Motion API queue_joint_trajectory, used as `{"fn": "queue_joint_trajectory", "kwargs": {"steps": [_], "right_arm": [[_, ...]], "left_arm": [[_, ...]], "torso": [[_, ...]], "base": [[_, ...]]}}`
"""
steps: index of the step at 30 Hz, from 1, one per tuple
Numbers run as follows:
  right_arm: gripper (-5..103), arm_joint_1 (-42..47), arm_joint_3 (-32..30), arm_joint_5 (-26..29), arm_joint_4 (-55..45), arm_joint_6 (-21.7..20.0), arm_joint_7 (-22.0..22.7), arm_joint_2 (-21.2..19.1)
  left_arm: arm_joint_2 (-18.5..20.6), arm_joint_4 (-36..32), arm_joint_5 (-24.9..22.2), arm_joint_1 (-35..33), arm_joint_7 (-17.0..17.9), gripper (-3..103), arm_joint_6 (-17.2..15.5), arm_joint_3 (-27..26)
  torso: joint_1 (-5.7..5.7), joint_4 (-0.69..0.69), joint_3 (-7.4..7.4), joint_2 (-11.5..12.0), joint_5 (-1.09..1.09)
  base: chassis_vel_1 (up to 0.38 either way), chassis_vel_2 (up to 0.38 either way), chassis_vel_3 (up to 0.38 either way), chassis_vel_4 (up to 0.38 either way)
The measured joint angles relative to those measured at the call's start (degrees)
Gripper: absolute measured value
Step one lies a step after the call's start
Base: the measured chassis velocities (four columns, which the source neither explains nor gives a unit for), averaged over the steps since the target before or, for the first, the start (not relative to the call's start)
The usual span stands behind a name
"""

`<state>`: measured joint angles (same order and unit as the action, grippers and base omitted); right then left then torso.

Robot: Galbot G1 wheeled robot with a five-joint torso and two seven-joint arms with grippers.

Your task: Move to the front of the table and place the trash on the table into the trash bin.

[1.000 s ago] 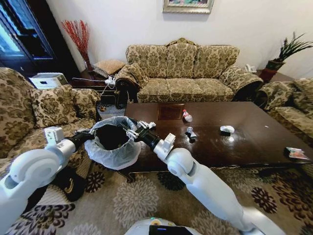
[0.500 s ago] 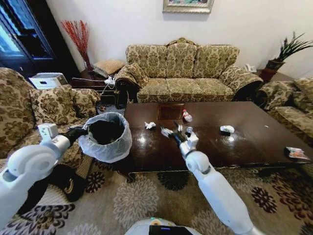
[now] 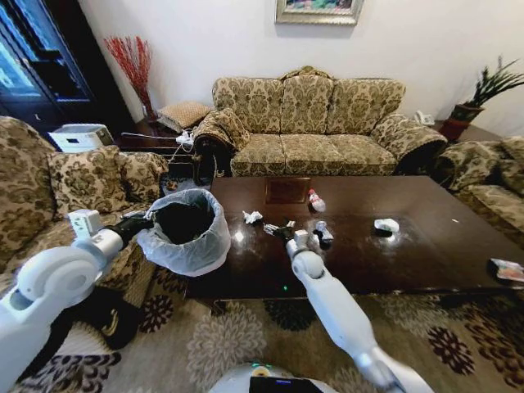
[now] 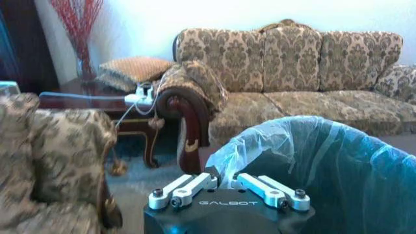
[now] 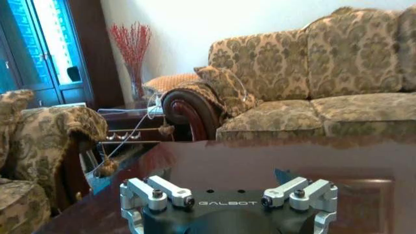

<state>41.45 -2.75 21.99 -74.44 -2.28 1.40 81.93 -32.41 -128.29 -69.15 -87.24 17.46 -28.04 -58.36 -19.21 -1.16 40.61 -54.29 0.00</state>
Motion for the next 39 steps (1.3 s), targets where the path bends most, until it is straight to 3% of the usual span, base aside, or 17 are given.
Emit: {"fn": "queue_joint_trajectory", "kwargs": {"steps": [5, 12, 15, 17, 23, 27, 29, 31, 32, 33, 35, 39], "right_arm": [[100, -3.4, 1.4, -0.8, 6.6, -0.7, -2.0, 4.4], [100, -5.9, 4.6, -2.7, 15.1, 0.4, -1.5, 9.2], [102, -6.3, 4.6, -3.7, 16.8, -0.9, -0.4, 10.4], [93, -6.8, 3.9, -5.2, 18.8, -1.6, 0.6, 10.5], [77, -7.4, 2.6, -6.9, 20.5, -2.4, 1.0, 10.5], [55, -7.8, 1.2, -7.0, 22.0, -2.7, 0.8, 10.4], [55, -7.8, 1.1, -6.9, 22.0, -2.7, 0.7, 10.4], [43, -7.8, 0.9, -6.5, 22.0, -2.6, 0.3, 10.3], [43, -7.8, 0.9, -6.5, 22.0, -2.6, 0.3, 10.3], [33, -7.8, 0.6, -6.4, 22.0, -2.6, 0.0, 10.3], [33, -7.8, 0.4, -6.3, 22.0, -2.6, -0.1, 10.3], [12, -7.6, 0.0, -6.1, 21.8, -2.5, -0.3, 10.3]], "left_arm": [[0.9, 0.2, 0.2, 0.3, -0.1, 4, 1.2, 0.1], [0.8, 0.1, 1.4, 0.3, -0.5, 4, 2.4, 1.0], [1.1, 0.1, 1.3, 0.5, -0.7, 4, 2.4, 0.9], [1.4, 0.3, 1.1, 0.6, -0.8, 4, 2.5, 0.6], [1.1, 0.4, 1.1, 0.6, -1.1, 4, 2.5, 0.9], [1.0, 0.5, 1.1, 0.6, -1.3, 4, 2.5, 1.0], [1.0, 0.6, 1.1, 0.6, -1.4, 4, 2.5, 1.0], [0.9, 0.7, 1.1, 0.5, -1.6, 4, 2.5, 0.9], [0.9, 0.7, 1.1, 0.5, -1.6, 4, 2.5, 0.9], [0.8, 0.7, 1.1, 0.5, -1.6, 4, 2.5, 0.9], [0.7, 0.7, 1.1, 0.5, -1.6, 4, 2.5, 0.9], [0.5, 0.7, 1.1, 0.4, -1.7, 4, 2.6, 1.0]], "torso": [[-0.04, 0.03, 0.03, 0.0, -0.01], [0.12, -0.03, -0.04, 0.0, -0.02], [0.13, -0.06, -0.05, 0.0, 0.03], [0.09, -0.03, -0.03, 0.0, 0.01], [0.01, 0.02, 0.00, 0.0, 0.00], [0.05, 0.00, -0.01, 0.0, 0.00], [0.06, -0.01, -0.02, 0.0, 0.00], [0.06, -0.01, -0.01, 0.0, 0.00], [0.06, -0.01, -0.01, 0.0, 0.00], [0.05, -0.01, -0.01, 0.0, 0.01], [0.04, -0.01, -0.01, 0.0, 0.00], [0.04, 0.00, -0.01, 0.0, 0.01]], "base": [[-0.120, 0.058, 0.075, -0.089], [0.000, 0.000, 0.000, 0.000], [0.022, -0.009, -0.002, 0.019], [0.000, 0.000, 0.000, 0.000], [0.000, 0.000, 0.000, 0.000], [0.000, 0.000, 0.000, 0.000], [0.000, 0.000, 0.000, 0.000], [0.000, 0.000, 0.000, 0.000], [0.000, 0.000, 0.000, 0.000], [0.000, 0.000, 0.000, 0.000], [0.000, 0.000, 0.000, 0.000], [0.000, 0.000, 0.000, 0.000]]}}
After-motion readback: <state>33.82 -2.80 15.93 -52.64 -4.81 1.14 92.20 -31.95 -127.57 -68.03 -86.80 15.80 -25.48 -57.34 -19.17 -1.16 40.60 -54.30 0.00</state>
